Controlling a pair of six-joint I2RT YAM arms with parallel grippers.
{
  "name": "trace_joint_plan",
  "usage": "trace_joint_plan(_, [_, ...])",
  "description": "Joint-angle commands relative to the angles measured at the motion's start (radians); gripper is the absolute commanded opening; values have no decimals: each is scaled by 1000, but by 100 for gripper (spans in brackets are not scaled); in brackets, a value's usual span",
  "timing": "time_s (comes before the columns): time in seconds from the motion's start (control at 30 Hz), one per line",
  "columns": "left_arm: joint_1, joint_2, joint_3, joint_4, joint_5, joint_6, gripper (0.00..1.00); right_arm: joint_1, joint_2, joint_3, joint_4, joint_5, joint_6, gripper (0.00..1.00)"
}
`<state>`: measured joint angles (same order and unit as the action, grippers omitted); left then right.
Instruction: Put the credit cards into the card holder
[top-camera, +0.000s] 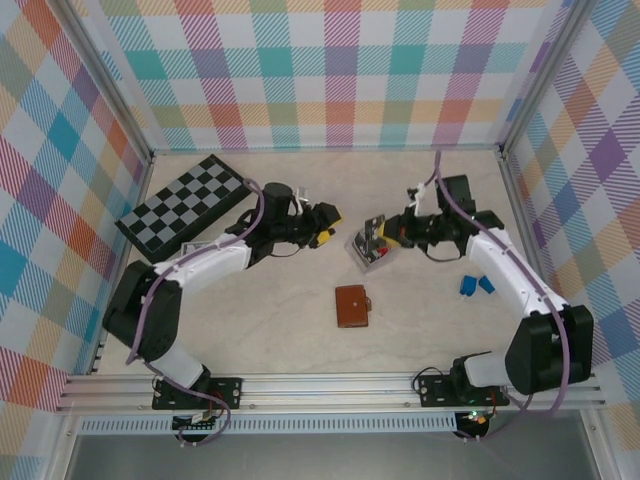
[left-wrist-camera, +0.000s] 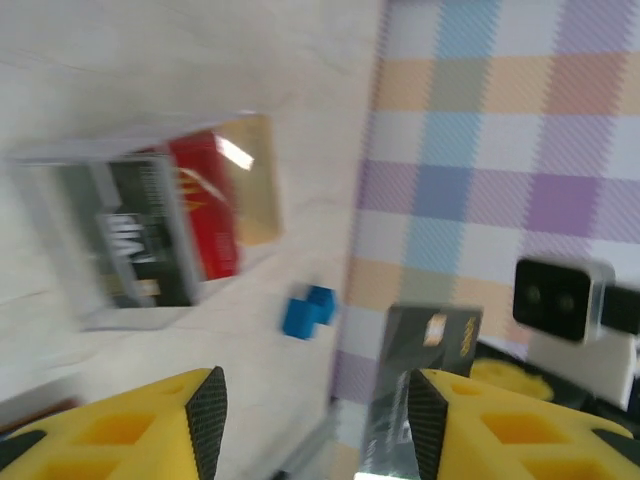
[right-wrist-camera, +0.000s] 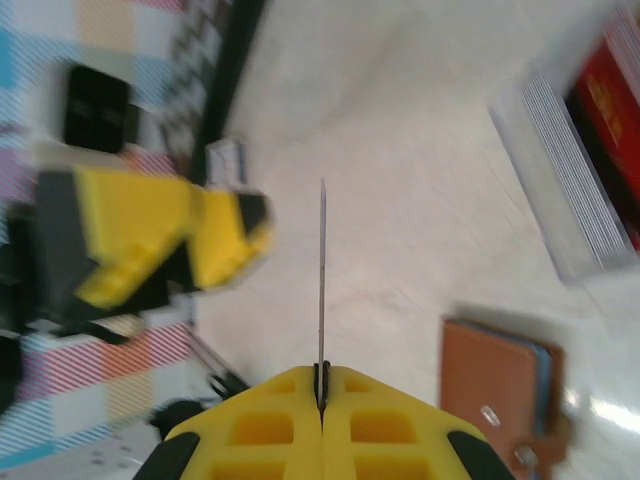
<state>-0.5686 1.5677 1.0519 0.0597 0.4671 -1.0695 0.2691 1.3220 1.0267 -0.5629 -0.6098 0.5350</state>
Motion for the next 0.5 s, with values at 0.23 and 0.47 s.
trace_joint_plan(0.23, [-79,-38,-92,-298,-160,170,62,275,10,-216,56,315,63,2])
trace_joint_plan(0.47, [-150,37,-74,-291,-148,183,63,280,6,-276,46,413,68,2])
